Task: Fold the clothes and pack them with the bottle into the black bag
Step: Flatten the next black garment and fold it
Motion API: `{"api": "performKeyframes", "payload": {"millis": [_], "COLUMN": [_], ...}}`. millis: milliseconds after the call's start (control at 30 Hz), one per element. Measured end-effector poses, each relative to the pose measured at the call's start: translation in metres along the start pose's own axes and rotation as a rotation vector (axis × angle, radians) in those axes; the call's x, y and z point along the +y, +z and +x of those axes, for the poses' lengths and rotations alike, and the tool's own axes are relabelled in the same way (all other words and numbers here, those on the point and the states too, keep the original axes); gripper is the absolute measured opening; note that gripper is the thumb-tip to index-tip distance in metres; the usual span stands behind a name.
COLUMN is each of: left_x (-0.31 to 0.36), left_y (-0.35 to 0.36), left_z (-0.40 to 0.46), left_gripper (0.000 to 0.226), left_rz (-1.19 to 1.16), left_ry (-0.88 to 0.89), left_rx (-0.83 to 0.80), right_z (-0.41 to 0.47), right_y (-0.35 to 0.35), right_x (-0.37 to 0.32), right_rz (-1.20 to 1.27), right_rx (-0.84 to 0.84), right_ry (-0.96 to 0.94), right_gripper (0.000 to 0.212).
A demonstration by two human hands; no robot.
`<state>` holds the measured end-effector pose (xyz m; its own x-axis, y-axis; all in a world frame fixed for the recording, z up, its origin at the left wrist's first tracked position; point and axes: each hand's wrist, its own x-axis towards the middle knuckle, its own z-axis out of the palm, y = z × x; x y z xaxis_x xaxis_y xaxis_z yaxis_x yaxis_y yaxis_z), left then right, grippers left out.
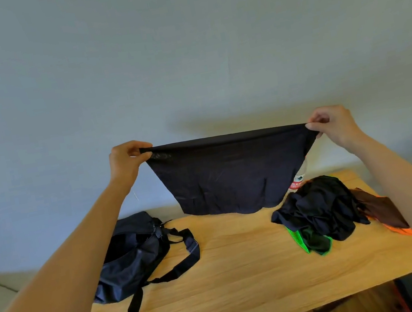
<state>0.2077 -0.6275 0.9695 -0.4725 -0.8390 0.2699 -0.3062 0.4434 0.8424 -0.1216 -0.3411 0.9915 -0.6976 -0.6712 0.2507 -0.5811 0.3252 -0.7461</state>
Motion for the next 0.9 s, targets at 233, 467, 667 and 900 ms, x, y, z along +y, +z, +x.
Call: {"api": "performKeyframes", "payload": {"millis": [233,467,667,900], "left_x": [-0.02,-0.05,-0.075,-0.092], "left_y": [0.009,0.017,0.024,0.027], "left_z": [-0.054,-0.138,-0.211,-0.274], "left_gripper": [0.016,0.021,0.016,0.012], "left_rz": [0.059,0.059,0.047,0.007], "left_ry": [-0.053,-0.199,-0.35,-0.47], "left_rx": [-0.073,-0.17,-0.287,-0.38], "right_z": [-0.03,-0.084,-0.134,-0.178], "right_y": [0.001,0.013,0.024,0.036], "right_x": [0.027,0.072,0.102,0.129], "right_rz": [0.0,0.038,0.072,-0.005], "right_rx": [-0.184,-0.397,-0.557,-0.678], "right_ry": [0.036,0.104,0.181,0.242], "right_gripper": [0.011,0.006,0.011,0.012]}}
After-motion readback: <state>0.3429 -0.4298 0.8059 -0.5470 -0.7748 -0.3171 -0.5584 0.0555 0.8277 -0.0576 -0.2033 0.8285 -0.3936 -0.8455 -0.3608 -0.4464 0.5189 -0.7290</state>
